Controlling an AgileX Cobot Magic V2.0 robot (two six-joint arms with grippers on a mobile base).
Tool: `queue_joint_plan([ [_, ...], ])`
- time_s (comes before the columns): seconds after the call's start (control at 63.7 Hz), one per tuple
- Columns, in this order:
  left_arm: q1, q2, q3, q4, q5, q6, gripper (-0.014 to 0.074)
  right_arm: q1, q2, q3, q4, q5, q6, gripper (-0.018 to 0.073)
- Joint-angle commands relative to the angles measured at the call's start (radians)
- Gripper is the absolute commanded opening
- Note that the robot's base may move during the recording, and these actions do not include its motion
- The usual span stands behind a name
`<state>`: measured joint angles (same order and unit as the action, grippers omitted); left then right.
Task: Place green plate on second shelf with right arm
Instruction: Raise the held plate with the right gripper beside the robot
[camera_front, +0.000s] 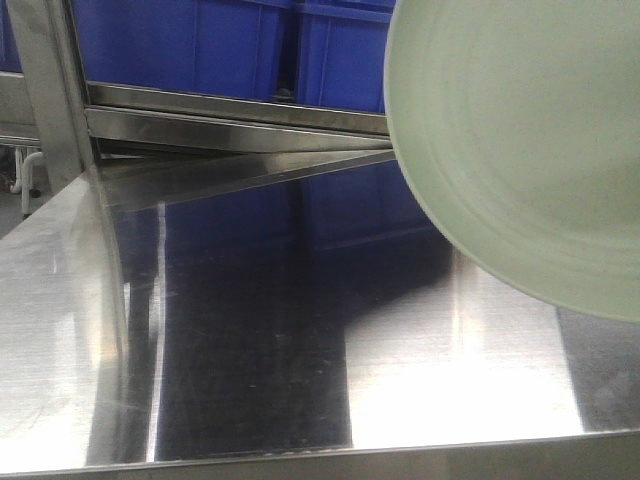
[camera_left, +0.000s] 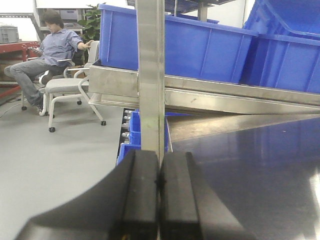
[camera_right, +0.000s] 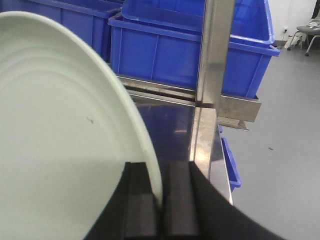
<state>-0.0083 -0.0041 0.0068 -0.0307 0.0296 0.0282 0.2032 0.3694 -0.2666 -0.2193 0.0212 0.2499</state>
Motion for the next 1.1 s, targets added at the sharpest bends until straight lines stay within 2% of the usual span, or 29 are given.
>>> queue_joint_plan([
  [0.0, -0.001, -0.017, 0.04, -0.003, -0.088, -0.002, 0.013, -0.005, 0.009, -0.033, -0.007, -0.119, 0.011, 0.0055],
  [1.083, -0.001, -0.017, 0.04, -0.003, -0.088, -0.002, 0.013, -0.005, 0.009, -0.033, -0.007, -0.119, 0.011, 0.0055],
])
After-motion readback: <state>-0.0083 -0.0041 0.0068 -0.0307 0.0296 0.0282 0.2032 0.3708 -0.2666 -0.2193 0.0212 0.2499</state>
